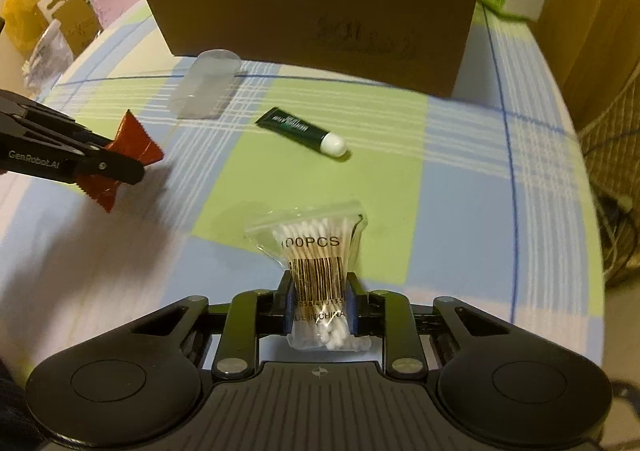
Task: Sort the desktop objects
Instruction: 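Carry the red packet and cotton-swab bag with both tools over the box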
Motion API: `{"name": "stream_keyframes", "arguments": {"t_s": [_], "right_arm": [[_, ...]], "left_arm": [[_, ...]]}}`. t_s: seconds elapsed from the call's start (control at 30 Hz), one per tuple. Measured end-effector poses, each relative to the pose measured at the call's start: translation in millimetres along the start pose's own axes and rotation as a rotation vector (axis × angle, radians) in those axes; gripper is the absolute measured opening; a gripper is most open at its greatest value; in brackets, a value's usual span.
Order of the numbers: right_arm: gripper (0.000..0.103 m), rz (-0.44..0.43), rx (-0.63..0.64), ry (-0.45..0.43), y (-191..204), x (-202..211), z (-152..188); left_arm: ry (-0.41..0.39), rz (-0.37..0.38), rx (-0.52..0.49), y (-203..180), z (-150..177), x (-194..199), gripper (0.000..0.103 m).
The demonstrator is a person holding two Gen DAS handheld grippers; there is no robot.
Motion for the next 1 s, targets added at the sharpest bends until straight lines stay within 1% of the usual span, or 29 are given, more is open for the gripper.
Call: {"name": "stream_keyframes", "arguments": {"t_s": [0.13,0.23,0.37,0.5,0.63,0.8,0.87,1.0], "right_arm": [[0.019,-0.05,-0.035,0.01,11,5,2],[0.019,-0.065,-0.033,-0.008,17,14,-5],[0.019,-0.077,-0.014,-0.061,21,32,-24],[0.019,-0.09,0.003,-0.124,22,54,-51],[0.019,-0.09,0.029,-0.178,19,70,-80],[0.019,-0.079,0.058,-0.238,11,83,-121],[0.019,-0.07,0.069,-0.254,7,85,-135],[0.019,-0.045,0.088,-0.269,-5,81,-175]], "left_arm": [[-0.019,0.007,0.0,-3,-2,9,0.021],[-0.037,0.01,0.002,-6,-4,16,0.021],[-0.064,0.024,0.013,-7,-11,28,0.021],[-0.1,0.024,0.012,-7,-22,43,0.021],[-0.157,0.029,0.016,-5,-43,61,0.021],[-0.224,0.033,0.004,-5,-77,80,0.021],[-0.245,0.039,0.0,-5,-93,84,0.021],[-0.277,0.04,-0.018,-6,-129,89,0.021]]}}
Point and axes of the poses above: each gripper's, at about its wrist camera, not at the fingertips, and x roughly against the way its jaws point, y to its left, z to its underside, the point moved 9 cm from there along -x, roughly the way its jaws point, and after that the axes turned 5 degrees about y, right-handed, at the moved point
